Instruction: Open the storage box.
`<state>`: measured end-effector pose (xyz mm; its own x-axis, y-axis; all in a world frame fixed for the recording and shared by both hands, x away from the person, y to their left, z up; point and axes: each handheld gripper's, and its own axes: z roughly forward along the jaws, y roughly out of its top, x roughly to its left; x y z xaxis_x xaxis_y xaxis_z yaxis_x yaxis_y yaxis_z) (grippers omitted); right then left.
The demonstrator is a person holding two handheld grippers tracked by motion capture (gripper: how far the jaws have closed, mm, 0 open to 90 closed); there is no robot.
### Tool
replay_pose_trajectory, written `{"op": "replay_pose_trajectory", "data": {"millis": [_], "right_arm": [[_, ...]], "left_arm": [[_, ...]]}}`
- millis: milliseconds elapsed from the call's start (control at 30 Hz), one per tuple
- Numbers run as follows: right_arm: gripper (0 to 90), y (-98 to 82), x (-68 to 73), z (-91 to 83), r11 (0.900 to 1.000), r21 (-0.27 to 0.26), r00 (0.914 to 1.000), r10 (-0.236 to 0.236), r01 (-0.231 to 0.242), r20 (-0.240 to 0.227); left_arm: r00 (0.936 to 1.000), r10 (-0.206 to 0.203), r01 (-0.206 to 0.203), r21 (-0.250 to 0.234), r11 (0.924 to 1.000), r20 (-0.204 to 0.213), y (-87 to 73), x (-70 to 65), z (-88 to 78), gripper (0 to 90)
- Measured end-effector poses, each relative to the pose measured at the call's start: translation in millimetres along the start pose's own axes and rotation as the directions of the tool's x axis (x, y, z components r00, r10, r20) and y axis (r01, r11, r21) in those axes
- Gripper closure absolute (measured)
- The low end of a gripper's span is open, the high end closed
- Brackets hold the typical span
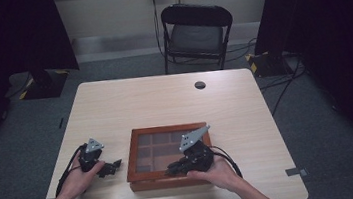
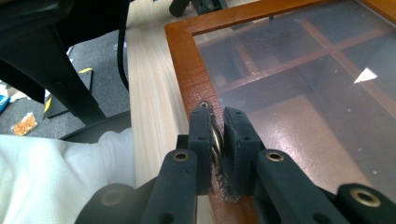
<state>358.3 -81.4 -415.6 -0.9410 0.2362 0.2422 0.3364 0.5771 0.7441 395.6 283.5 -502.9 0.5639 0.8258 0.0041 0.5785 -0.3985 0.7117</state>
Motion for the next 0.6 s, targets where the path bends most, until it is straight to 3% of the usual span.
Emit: {"op": "replay_pose_trajectory", "data": {"millis": [600], "right_arm": [[82.7,11.0,1.4,-6.8,1.0,-0.012,0.9999,-0.008,0.008,-0.009]], "left_arm": [[1.0,-0.001,0.001,-0.002,1.0,0.006,0.2,0.2,0.5,0.0]]}}
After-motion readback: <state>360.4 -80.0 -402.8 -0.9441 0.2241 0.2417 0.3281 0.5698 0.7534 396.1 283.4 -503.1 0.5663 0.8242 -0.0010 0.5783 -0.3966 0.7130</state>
